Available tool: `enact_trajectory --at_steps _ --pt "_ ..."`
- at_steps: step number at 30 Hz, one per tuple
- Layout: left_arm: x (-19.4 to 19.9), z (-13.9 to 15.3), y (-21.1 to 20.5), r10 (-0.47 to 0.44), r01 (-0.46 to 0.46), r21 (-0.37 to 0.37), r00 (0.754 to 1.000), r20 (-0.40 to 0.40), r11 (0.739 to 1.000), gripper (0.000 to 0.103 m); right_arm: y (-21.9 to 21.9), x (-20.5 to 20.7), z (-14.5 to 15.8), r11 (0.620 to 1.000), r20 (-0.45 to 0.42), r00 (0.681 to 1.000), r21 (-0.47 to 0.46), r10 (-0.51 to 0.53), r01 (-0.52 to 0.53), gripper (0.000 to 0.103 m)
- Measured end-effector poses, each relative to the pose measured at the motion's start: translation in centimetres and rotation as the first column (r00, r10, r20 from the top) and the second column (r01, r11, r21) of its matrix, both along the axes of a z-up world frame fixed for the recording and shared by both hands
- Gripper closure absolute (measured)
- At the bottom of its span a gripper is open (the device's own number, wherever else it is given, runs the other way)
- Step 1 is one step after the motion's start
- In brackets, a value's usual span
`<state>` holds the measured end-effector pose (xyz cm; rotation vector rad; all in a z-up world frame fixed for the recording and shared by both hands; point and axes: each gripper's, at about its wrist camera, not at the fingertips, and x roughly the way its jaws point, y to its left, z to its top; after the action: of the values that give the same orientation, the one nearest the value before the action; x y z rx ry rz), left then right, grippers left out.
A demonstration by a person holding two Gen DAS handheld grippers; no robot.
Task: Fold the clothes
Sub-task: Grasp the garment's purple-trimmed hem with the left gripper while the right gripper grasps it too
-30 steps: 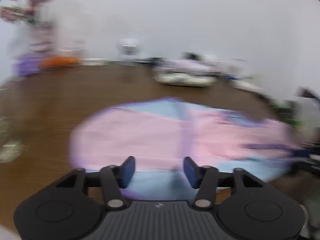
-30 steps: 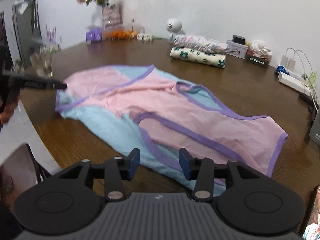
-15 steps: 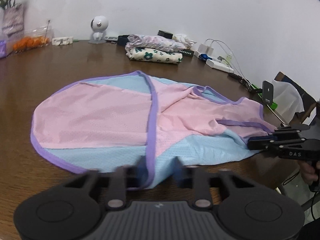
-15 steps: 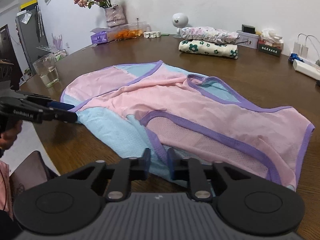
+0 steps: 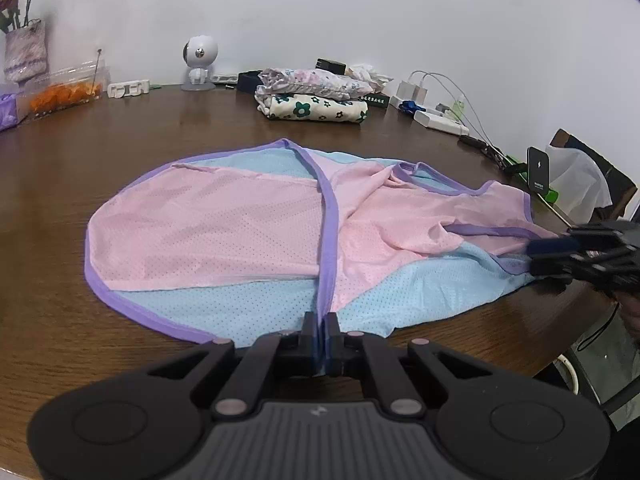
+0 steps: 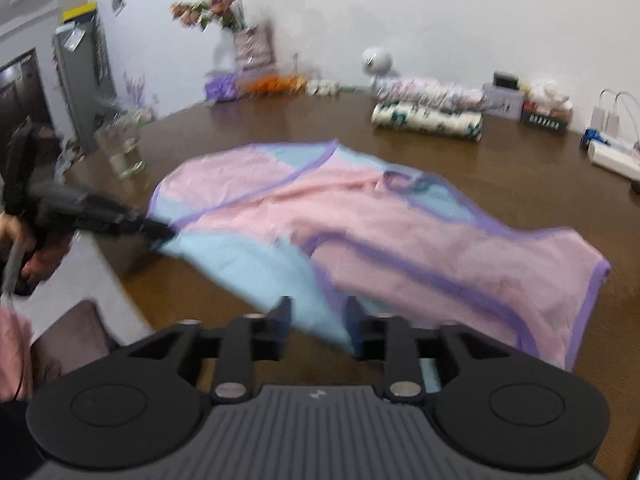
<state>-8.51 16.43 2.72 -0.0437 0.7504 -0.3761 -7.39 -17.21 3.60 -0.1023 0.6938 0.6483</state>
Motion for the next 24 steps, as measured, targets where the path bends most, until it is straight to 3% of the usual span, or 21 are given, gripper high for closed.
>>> enact_trajectory --at_steps 2,4,6,10,13,15,16,17,18,20,24 --pt "-0.2 0.0 0.0 -0.007 0.007 0.013 1.0 0.006 1.0 0.101 0.8 1.2 -0.7 1.0 -0.006 1.0 -0.008 -0.001 0.001 0.072" --pt "-0.2 0.0 -0.1 -0.013 0.013 0.025 1.0 0.01 1.0 0.101 1.4 1.8 -1.5 0.999 -0.016 1.0 -0.03 0.015 -0.016 0.094" --pt "-0.2 0.0 0.0 -0.018 0.018 0.034 1.0 0.011 0.999 0.101 1.4 1.6 -1.6 0.999 -0.015 1.0 -0.039 0.003 -0.003 0.101" --pt "0.0 0.1 -0.2 -0.032 0.032 0.056 0.999 0.01 0.998 0.101 0.0 -0.9 0.4 0.999 -0.03 0.999 -0.013 0.041 -0.041 0.102" --pt "0.2 0.5 0.0 -0.056 0.057 0.041 0.998 -0.006 0.998 0.092 -0.2 -1.9 0.4 0.999 -0.06 0.998 -0.037 0.029 -0.032 0.1" --pt "0.3 1.3 0.3 -0.066 0.066 0.008 0.998 0.014 0.998 0.074 0.0 -1.9 0.3 0.999 -0.057 0.998 -0.05 0.011 -0.014 0.087" --pt "0.5 1.9 0.4 -0.067 0.067 -0.005 0.997 0.031 0.998 0.07 -0.2 -1.7 0.5 0.999 -0.047 0.999 -0.034 -0.002 0.0 0.082" --pt "0.9 2.5 0.3 -0.065 0.066 -0.007 0.997 0.047 0.998 0.066 -0.6 -1.3 0.9 1.0 -0.034 0.999 -0.009 -0.018 0.018 0.069" --pt "1.5 3.1 0.1 -0.064 0.064 -0.001 0.996 0.063 0.998 0.066 -0.9 -0.8 1.2 0.999 -0.015 0.999 0.014 -0.038 0.038 0.064" --pt "3.9 4.1 -1.3 -0.06 0.057 0.037 0.995 0.083 0.998 0.063 -1.2 0.8 1.1 0.996 0.035 0.995 -0.018 -0.091 0.092 0.065" --pt "11.2 4.6 -4.1 -0.008 0.006 0.064 1.0 0.026 0.998 0.062 -0.1 3.7 -0.5 0.971 0.103 0.981 -0.159 -0.162 0.177 0.07"
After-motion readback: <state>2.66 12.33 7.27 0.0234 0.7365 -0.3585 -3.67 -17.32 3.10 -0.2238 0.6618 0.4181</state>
